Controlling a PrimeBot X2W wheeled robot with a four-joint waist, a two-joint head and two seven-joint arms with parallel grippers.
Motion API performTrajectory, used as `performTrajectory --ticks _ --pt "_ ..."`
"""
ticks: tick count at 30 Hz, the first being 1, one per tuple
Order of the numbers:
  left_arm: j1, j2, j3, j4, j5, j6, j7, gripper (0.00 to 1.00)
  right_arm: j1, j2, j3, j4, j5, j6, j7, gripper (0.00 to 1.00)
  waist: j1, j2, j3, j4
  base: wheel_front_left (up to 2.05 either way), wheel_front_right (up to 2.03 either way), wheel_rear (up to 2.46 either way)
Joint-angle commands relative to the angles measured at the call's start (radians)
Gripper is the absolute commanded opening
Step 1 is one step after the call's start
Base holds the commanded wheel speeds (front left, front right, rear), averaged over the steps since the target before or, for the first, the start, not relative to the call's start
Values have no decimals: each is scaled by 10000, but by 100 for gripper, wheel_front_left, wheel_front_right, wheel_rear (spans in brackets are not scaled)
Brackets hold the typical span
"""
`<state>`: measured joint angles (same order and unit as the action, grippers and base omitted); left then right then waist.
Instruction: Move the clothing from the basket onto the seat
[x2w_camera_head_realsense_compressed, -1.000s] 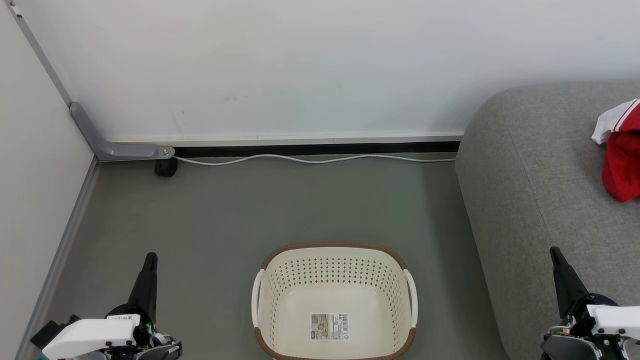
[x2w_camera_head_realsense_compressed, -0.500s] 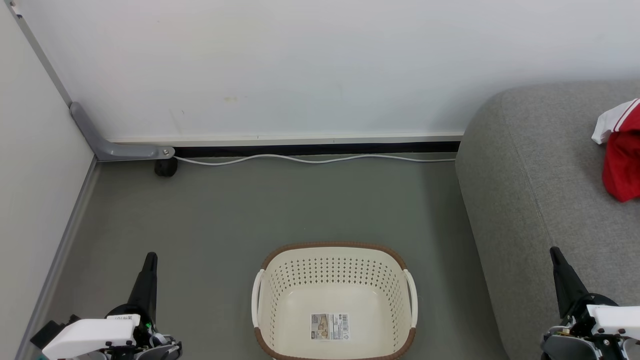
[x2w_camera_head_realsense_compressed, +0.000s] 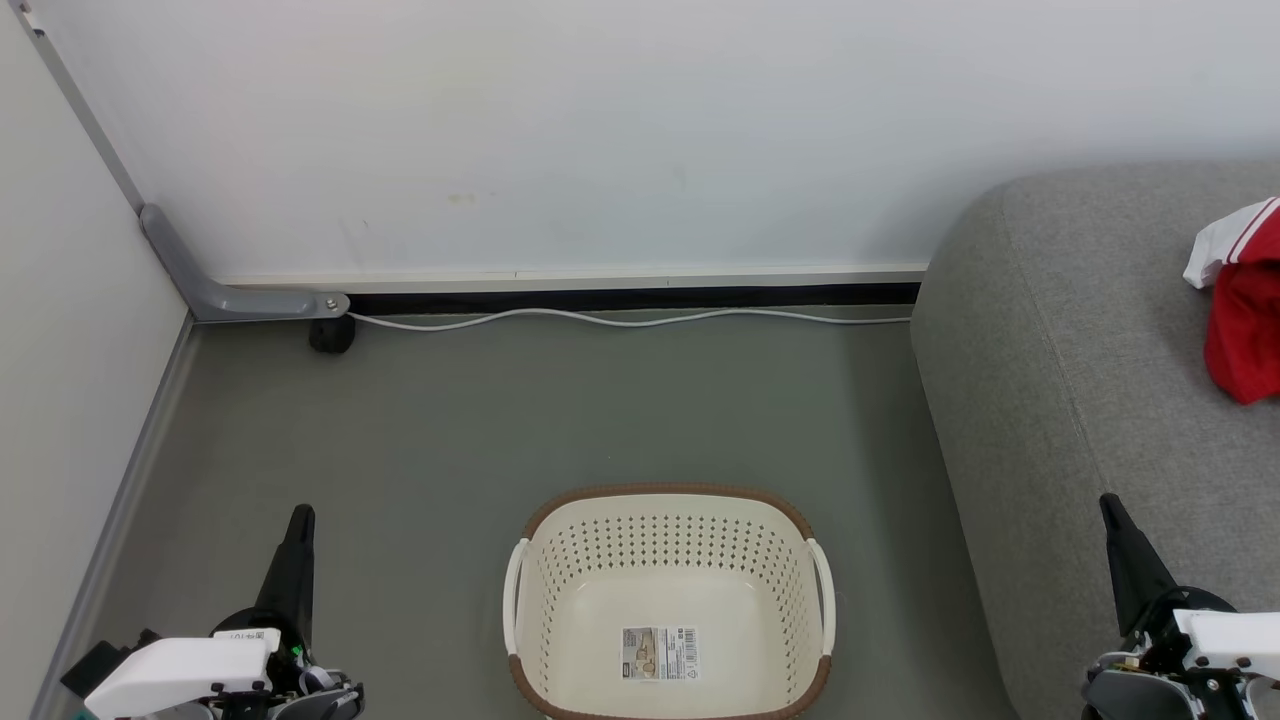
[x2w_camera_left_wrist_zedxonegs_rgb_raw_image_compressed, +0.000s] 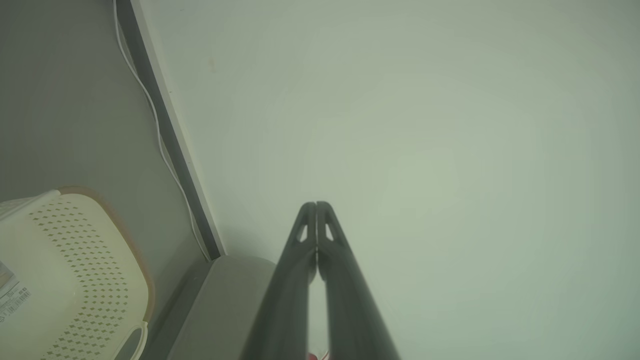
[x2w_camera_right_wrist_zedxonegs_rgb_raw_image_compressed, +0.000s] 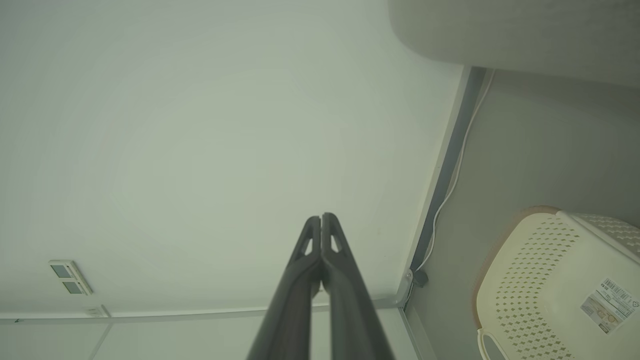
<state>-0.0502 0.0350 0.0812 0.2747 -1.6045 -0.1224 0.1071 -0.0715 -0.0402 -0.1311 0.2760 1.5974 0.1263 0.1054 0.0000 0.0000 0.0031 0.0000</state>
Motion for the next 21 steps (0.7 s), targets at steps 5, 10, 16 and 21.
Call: performTrajectory --ticks 5,10,16,21 --pt "-579 152 325 -294 -42 -83 61 0 -365 -100 171 -313 111 44 80 0 0 0 0 0 0 0 0" --pt "-579 152 325 -294 -42 -83 61 0 -365 -100 171 -313 111 44 80 0 0 0 0 0 0 0 0" --pt "-579 152 325 -295 -42 -83 61 0 -365 -100 171 -313 111 44 80 0 0 0 0 0 0 0 0" --pt "-579 152 325 -295 -43 -83 60 0 -365 -100 172 -313 112 44 79 0 0 0 0 0 0 0 0"
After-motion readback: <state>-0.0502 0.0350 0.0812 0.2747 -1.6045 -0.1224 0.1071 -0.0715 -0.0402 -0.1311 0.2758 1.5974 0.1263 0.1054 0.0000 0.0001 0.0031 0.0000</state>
